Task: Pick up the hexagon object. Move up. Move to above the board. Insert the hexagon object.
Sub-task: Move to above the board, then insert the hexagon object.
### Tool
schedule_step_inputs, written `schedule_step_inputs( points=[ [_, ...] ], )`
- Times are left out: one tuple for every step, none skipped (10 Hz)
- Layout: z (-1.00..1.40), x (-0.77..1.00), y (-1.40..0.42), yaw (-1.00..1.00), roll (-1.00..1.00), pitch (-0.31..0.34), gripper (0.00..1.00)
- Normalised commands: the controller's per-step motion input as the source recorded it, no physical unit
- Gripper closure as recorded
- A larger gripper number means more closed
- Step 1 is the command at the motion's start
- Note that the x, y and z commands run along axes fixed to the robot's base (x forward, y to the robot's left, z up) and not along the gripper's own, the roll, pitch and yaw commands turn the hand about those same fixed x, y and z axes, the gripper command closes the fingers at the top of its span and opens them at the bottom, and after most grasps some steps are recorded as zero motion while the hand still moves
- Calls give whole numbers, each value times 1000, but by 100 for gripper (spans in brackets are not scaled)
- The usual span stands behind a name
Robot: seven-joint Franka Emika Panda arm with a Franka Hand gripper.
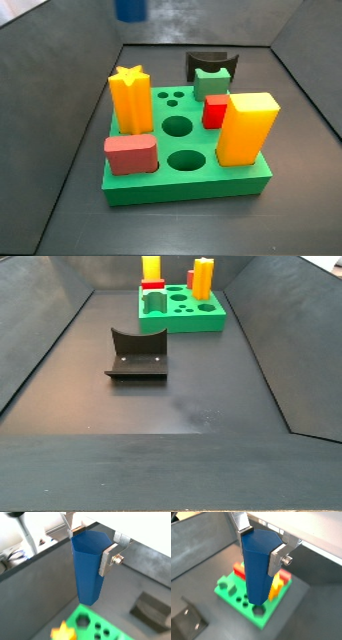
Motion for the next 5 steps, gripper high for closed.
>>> schedule_step_inputs(
  points=[
    [18,926,-866,32,46,105,100],
    [20,664,-589,8,73,106,100],
    [44,345,-310,11,88,98,100],
    [40,206,-190,6,73,67,100],
    [0,0,31,0,0,0,100]
  ],
)
